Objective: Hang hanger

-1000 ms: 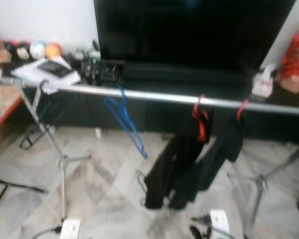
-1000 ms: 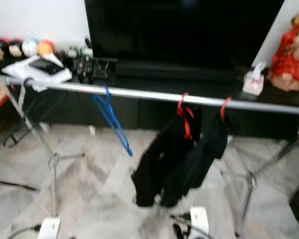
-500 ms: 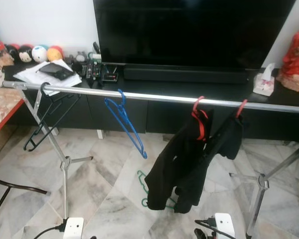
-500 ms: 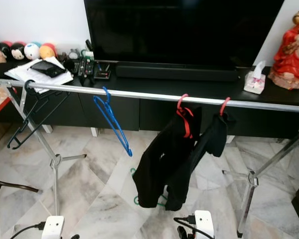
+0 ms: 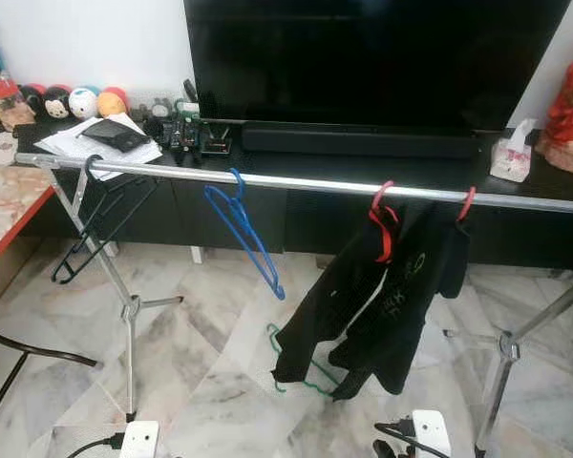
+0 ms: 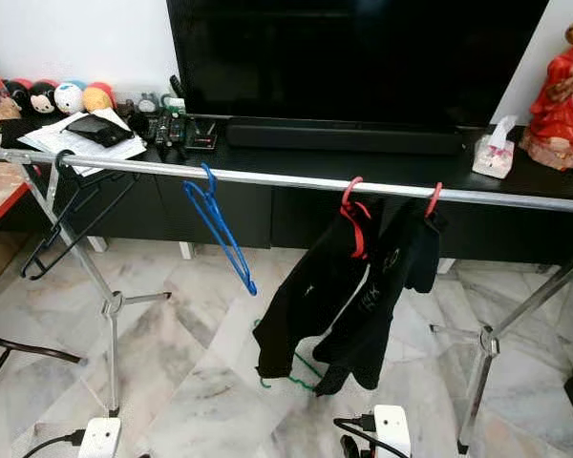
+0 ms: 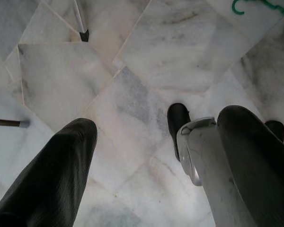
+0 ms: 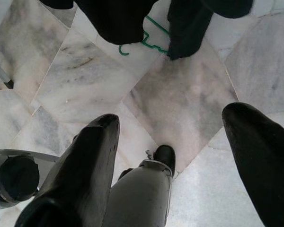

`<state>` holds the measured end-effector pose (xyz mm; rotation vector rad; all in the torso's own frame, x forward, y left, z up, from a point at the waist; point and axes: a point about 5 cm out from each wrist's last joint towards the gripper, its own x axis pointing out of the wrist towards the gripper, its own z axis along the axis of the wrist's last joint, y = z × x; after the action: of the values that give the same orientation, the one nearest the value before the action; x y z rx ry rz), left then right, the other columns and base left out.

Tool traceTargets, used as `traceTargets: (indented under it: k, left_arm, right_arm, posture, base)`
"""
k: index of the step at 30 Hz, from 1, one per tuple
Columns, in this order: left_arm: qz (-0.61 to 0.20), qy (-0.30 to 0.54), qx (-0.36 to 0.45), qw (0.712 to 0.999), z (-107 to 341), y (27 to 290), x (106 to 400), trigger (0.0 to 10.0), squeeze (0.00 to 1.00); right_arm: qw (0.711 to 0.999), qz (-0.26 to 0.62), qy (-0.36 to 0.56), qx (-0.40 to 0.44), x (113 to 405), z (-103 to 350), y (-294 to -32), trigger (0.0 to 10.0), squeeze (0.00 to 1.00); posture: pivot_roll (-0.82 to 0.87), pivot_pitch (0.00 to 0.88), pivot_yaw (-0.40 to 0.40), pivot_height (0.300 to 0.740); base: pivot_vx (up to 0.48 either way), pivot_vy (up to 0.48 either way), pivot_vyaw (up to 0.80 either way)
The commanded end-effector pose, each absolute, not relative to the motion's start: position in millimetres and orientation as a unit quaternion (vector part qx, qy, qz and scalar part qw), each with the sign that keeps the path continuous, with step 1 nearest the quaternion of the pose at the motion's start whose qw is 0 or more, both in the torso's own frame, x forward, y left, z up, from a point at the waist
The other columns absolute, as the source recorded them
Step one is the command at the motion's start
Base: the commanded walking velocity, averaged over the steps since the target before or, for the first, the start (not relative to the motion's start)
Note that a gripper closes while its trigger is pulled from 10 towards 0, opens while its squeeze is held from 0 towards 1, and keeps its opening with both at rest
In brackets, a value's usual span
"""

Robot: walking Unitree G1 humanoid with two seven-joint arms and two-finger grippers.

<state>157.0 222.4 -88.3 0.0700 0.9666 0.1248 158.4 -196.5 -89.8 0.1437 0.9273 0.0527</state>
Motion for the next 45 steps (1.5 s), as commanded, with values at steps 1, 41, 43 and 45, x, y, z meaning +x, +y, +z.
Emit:
traceTargets:
  k: [1, 41, 43, 45]
  left_arm:
    - [0.061, 0.48, 0.033, 0.874, -91.2, 226.0, 148.6, 10.0, 0.0]
    - [0.067, 0.488, 0.038, 0.869, -92.5, 236.8, 137.4, 10.0, 0.0]
    - [0.066, 0.487, 0.04, 0.87, -92.3, 237.4, 137.6, 10.0, 0.0]
    - [0.066, 0.486, 0.04, 0.871, -92.0, 237.5, 138.0, 10.0, 0.0]
  right_arm:
    - [0.892, 0.022, 0.446, 0.07, 158.5, -89.6, -197.8, 10.0, 0.0]
    - [0.892, 0.023, 0.446, 0.07, 159.0, -89.5, -197.2, 10.0, 0.0]
    - [0.892, 0.023, 0.445, 0.07, 159.0, -89.5, -197.1, 10.0, 0.0]
    - [0.892, 0.022, 0.445, 0.071, 159.0, -89.5, -197.0, 10.0, 0.0]
  posture:
    - [-0.04, 0.0, -0.027, 0.74]
    - [-0.03, 0.0, -0.025, 0.74]
    - [-0.03, 0.0, -0.025, 0.74]
    - [-0.03, 0.0, -0.025, 0.74]
  base:
    - [0.0, 0.0, 0.0]
    - [0.0, 0.263, 0.0]
    - [0.0, 0.0, 0.0]
    - [0.0, 0.0, 0.0]
